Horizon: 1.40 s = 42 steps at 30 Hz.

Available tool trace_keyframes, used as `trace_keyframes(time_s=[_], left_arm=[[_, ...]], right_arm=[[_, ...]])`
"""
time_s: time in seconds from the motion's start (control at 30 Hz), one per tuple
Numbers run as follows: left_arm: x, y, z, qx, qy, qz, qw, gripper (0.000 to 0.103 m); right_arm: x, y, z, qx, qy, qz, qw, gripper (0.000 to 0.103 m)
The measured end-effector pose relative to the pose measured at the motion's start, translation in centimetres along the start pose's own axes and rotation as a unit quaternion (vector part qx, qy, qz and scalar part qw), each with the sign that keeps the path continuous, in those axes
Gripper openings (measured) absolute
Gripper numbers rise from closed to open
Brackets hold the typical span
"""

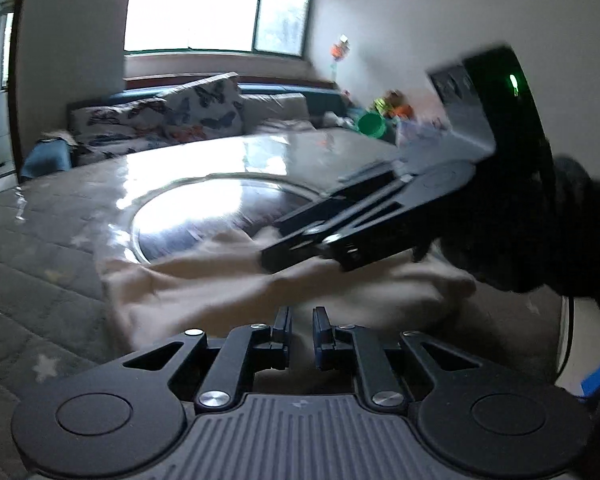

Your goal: Fold clothes

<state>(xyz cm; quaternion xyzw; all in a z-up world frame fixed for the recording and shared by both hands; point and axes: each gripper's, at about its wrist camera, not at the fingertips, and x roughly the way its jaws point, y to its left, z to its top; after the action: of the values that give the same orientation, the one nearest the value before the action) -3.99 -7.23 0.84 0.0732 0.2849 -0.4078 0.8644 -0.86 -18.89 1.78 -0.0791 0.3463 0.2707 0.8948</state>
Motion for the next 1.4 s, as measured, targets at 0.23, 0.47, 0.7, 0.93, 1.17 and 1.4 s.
trace_keyframes(time_s=[0.23,0.47,0.7,0.93,1.17,1.4], left_arm=[[-0.3,0.2,-0.7,-0.009,-0.003,-0.013,0.9999,0.013],[-0.6,0.3,-0.7,-0.022,-0.010,-0.016,0.9996,0.013],[-1.8,1.8,0.4,-0.042,-0.039,0.017,0.9982,0.022],[-1.6,3.5,0.8,-0.070,-0.036,0.047,0.9958,0.022],[-1.4,4.5,0.8,-0.084,-0.029,0.063,0.9941,0.024],[-0.8,5.2,0.3,-0.098,-0.011,0.077,0.9922,0.026]], right_arm=[[3.4,-1.0,1.3,0.030,0.012,-0.053,0.998,0.029],[2.0,-2.0,2.0,0.053,0.000,-0.054,0.997,0.034],[-2.5,-0.3,-0.5,0.036,-0.024,-0.032,0.999,0.036],[-4.6,0.4,-3.8,0.035,-0.026,-0.041,0.998,0.040],[-6.6,-1.0,-5.4,0.081,-0.049,-0.049,0.994,0.042],[-6.4,-0.7,-6.3,0.083,-0.044,-0.054,0.994,0.050]])
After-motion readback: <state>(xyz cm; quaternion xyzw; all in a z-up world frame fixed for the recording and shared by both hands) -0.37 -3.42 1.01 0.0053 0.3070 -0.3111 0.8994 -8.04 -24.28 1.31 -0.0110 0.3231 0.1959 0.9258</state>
